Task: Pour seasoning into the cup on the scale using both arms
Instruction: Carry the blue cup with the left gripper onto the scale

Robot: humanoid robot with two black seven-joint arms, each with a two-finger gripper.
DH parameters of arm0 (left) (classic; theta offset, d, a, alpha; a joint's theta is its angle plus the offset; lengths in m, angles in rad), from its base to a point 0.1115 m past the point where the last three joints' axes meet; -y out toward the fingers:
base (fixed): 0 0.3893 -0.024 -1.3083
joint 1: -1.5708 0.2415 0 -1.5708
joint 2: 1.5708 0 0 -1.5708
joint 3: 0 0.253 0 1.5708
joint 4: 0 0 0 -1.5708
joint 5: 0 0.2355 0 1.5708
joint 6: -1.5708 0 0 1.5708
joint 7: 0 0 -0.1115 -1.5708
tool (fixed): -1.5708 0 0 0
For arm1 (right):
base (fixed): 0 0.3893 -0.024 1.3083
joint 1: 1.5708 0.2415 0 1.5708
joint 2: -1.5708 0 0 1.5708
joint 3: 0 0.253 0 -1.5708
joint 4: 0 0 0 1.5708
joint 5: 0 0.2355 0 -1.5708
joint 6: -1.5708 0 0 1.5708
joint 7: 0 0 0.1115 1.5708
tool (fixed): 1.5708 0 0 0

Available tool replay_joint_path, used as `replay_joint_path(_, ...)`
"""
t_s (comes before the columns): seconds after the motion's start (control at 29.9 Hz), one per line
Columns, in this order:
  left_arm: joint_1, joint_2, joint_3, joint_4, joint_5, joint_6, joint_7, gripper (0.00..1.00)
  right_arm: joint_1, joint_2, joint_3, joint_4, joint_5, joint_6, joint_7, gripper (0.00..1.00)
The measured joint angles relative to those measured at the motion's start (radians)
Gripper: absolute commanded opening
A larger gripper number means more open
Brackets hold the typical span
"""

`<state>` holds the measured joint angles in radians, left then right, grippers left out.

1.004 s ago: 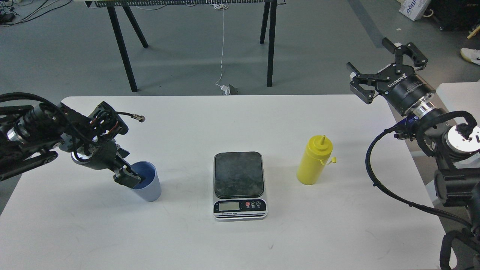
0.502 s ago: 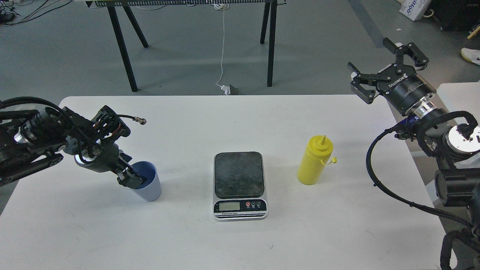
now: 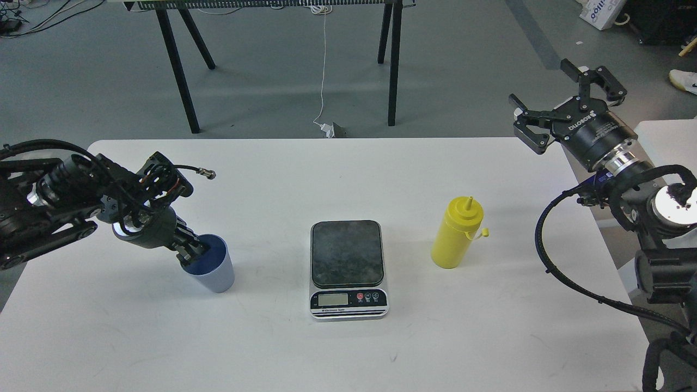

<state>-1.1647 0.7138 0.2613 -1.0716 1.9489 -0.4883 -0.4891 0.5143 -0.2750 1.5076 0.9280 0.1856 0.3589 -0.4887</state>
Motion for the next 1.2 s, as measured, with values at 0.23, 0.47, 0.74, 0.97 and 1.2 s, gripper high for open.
replay_joint_path(0.23,-0.003,0.015,-0.030,0.001,-0.074,0.000,0.000,0.00,0.007,0.000,0.002,0.000,0.000,-0.004,0.000,0.99)
replay_joint_path(0.47,-0.095,0.033,-0.064,-0.011,-0.256,-0.001,0.001,0.00,0.095,0.002,0.012,-0.013,0.000,-0.051,0.000,0.99)
replay_joint_path(0.74,-0.234,-0.122,-0.151,-0.030,-0.386,-0.001,0.001,0.00,0.238,0.002,0.030,-0.084,0.000,-0.147,0.000,0.99)
replay_joint_path(0.97,-0.217,-0.240,-0.149,-0.059,-0.382,-0.001,0.001,0.00,0.280,-0.007,0.030,-0.125,0.000,-0.150,0.000,0.99)
replay_joint_path(1.2,-0.175,-0.290,-0.121,-0.063,-0.338,0.000,0.001,0.01,0.280,-0.026,0.031,-0.126,0.000,-0.150,0.000,0.99)
